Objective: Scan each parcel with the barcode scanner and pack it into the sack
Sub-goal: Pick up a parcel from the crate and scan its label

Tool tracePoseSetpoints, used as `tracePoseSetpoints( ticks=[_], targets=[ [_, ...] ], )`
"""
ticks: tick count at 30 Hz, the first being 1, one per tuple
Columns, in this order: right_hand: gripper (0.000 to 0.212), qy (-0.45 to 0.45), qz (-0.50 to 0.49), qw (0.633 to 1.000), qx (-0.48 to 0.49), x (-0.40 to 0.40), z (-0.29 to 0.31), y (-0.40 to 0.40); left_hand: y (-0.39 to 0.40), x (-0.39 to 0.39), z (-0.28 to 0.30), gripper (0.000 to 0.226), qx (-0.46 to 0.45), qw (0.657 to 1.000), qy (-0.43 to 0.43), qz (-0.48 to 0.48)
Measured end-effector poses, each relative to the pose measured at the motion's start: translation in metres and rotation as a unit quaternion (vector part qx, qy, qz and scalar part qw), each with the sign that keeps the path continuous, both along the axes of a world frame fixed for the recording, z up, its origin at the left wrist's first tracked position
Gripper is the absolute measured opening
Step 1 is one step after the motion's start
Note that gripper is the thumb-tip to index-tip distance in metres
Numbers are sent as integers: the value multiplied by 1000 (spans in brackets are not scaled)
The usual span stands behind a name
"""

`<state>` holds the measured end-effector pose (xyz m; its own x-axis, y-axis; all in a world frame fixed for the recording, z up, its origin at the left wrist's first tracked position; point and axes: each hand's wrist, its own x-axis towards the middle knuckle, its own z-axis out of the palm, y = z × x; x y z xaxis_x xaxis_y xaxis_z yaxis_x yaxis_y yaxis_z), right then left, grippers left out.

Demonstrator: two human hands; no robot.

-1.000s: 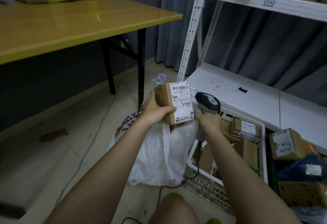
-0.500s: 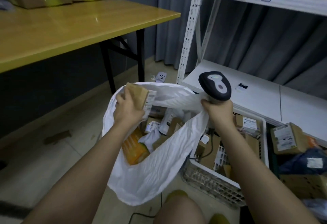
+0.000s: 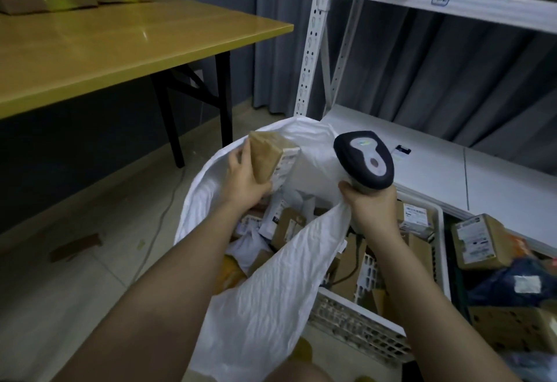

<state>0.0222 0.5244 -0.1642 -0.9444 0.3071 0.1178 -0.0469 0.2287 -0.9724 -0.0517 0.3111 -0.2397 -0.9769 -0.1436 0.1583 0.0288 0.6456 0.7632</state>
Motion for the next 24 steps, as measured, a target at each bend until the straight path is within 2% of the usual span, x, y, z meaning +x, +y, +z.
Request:
tracePoseSetpoints(
  ticks=[2,3,4,6,9,11,13,15,17,19,21,23,24],
  targets=[
    [14,13,-15,1000,-20,-13,0,4,5,-7,-6,112,38,999,30,-3],
    [19,20,-18,999,-34,-19,-2,5,9,-9,-14,112,36,999,23,-5],
    [26,24,-17,999,-42,-25,-4,4,12,-10,-25,111,17,1000,3,-13],
    [26,23,-12,999,-42,-36,-12,5,14,-15,-51,112,-41,997,-57,-41],
    [30,14,-14,999,-38,-42,-19,5,18,-22,-74,114,-53,993,-86,-68],
    [18,23,-19,999,-35,-47,-25,7,26,-32,-78,108,-78,989,-97,-80],
    [7,27,-26,999,-34,-50,-27,10,31,-43,-82,94,-164,966,-153,-128],
    [17,27,-23,999,-37,-52,-36,14,32,-49,-86,82,-218,934,-226,-173],
    [28,14,-21,998,-50,-52,-42,17,37,-45,-92,76,-173,931,-252,-199],
    [26,4,-24,998,-57,-52,-45,19,46,-35,-98,71,-104,948,-230,-193],
    [20,5,-31,998,-54,-52,-46,22,55,-26,-103,56,-62,957,-205,-194],
    [12,10,-37,998,-48,-50,-48,26,63,-16,-105,42,-31,954,-210,-213],
    [16,13,-36,998,-45,-48,-50,30,66,-13,-108,40,-6,948,-230,-220]
  ],
)
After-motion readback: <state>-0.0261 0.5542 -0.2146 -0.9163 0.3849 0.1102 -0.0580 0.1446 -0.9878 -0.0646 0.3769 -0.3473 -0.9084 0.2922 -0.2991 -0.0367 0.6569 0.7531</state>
